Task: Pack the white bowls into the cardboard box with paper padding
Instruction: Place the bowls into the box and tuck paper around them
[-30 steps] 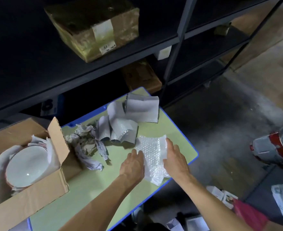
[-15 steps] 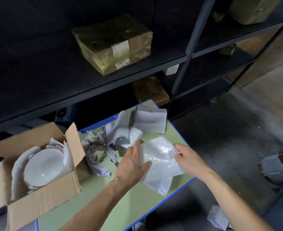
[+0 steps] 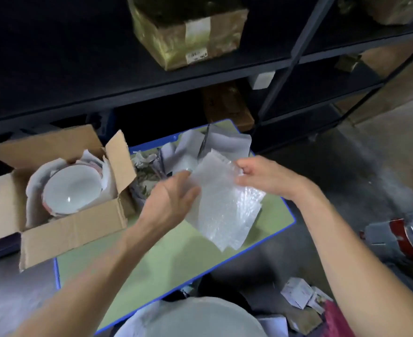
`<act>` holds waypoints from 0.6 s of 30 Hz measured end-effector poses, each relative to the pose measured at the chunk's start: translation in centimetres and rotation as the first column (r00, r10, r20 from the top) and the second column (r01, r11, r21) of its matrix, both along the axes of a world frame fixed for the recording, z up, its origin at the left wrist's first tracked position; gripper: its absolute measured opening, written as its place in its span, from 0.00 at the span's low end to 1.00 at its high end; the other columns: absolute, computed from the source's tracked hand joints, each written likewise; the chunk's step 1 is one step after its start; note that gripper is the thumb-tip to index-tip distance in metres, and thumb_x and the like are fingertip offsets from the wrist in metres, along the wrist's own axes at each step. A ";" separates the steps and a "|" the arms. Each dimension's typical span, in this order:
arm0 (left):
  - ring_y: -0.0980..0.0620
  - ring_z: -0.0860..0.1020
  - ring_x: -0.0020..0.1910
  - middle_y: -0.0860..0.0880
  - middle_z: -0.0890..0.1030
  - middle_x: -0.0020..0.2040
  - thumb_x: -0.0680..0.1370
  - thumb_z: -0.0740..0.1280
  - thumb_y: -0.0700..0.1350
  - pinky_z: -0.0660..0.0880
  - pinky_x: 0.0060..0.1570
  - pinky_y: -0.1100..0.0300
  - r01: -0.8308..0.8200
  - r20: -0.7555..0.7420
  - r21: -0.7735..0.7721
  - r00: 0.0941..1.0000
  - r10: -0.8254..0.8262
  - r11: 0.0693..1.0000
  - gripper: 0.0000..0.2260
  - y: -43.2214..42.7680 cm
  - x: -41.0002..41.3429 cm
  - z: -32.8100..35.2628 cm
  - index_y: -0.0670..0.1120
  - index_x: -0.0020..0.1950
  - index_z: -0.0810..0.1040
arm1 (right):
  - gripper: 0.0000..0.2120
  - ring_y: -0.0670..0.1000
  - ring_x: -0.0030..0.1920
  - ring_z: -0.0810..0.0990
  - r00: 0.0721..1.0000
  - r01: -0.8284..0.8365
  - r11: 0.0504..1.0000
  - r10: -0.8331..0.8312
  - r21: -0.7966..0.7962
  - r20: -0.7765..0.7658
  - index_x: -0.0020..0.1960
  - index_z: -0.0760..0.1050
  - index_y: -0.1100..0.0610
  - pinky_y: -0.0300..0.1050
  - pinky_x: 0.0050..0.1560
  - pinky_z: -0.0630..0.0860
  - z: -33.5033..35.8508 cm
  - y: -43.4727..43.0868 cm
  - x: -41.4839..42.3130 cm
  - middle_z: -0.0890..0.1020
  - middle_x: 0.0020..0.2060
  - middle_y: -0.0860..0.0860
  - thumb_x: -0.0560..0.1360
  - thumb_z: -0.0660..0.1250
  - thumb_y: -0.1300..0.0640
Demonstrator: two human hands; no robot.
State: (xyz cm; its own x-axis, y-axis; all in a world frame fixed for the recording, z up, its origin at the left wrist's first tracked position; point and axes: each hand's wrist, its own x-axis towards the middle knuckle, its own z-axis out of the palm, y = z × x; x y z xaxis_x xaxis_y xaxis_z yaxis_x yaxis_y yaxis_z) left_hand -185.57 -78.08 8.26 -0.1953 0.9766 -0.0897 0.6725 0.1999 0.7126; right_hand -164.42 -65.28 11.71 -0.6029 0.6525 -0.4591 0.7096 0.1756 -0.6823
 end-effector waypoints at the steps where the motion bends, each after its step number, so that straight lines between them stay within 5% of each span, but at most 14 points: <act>1: 0.41 0.78 0.48 0.47 0.81 0.47 0.79 0.65 0.50 0.74 0.45 0.50 -0.032 -0.006 0.010 0.999 0.032 0.999 0.07 0.2 -0.7 0.8 0.47 0.53 0.75 | 0.10 0.46 0.37 0.71 0.999 0.000 1.000 0.000 0.002 -0.052 0.48 0.76 0.58 0.47 0.42 0.65 0.2 0.4 -0.6 0.75 0.36 0.47 0.76 0.69 0.51; 3: 0.42 0.76 0.44 0.45 0.79 0.43 0.79 0.65 0.48 0.72 0.44 0.49 -0.048 -0.059 0.063 0.997 0.051 0.997 0.07 0.9 -2.5 2.8 0.44 0.49 0.75 | 0.11 0.46 0.47 0.81 0.986 0.029 0.999 -0.033 -0.027 -0.165 0.54 0.80 0.54 0.49 0.52 0.73 0.9 1.1 -2.3 0.84 0.45 0.45 0.75 0.70 0.50; 6: 0.51 0.71 0.36 0.50 0.72 0.36 0.78 0.66 0.45 0.65 0.37 0.60 -0.086 -0.094 0.116 0.991 0.097 0.990 0.09 1.3 -5.4 5.3 0.44 0.41 0.69 | 0.16 0.50 0.61 0.80 0.965 0.049 0.999 -0.047 0.002 -0.258 0.61 0.79 0.49 0.59 0.68 0.71 2.4 1.3 -4.9 0.84 0.57 0.47 0.74 0.70 0.50; 9: 0.60 0.71 0.34 0.53 0.73 0.37 0.78 0.65 0.46 0.63 0.30 0.68 -0.222 0.008 0.101 0.975 0.223 0.970 0.07 0.1 -8.1 6.0 0.47 0.42 0.71 | 0.18 0.46 0.61 0.81 0.928 0.098 0.995 -0.100 -0.023 -0.360 0.65 0.76 0.46 0.54 0.65 0.74 2.7 0.8 -7.6 0.83 0.59 0.44 0.76 0.71 0.51; 14: 0.54 0.79 0.41 0.53 0.81 0.42 0.80 0.64 0.48 0.75 0.39 0.55 -0.419 0.289 0.022 0.872 0.395 0.908 0.04 -3.5 -11.3 5.2 0.48 0.50 0.76 | 0.18 0.55 0.57 0.83 0.844 0.072 0.970 -0.184 -0.233 -0.505 0.64 0.77 0.46 0.57 0.59 0.80 2.5 -1.4 -12.4 0.84 0.57 0.51 0.74 0.73 0.53; 18: 0.62 0.78 0.33 0.57 0.81 0.41 0.80 0.64 0.50 0.71 0.29 0.67 -0.530 0.356 -0.062 0.780 0.515 0.846 0.04 -5.8 -14.4 4.3 0.52 0.49 0.76 | 0.20 0.57 0.56 0.84 0.835 -0.015 0.972 -0.116 -0.233 -0.538 0.66 0.74 0.53 0.51 0.52 0.83 2.1 -2.9 -15.9 0.85 0.56 0.54 0.76 0.71 0.58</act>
State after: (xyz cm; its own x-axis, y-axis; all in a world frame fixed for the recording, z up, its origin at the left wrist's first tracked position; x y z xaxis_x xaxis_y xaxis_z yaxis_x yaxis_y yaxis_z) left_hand -200.01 -83.86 12.52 -0.6398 0.7381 -0.2140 0.1809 0.4153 0.8915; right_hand -180.33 -68.20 13.79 -0.7655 0.6117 -0.1994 0.2143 -0.0499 -0.9755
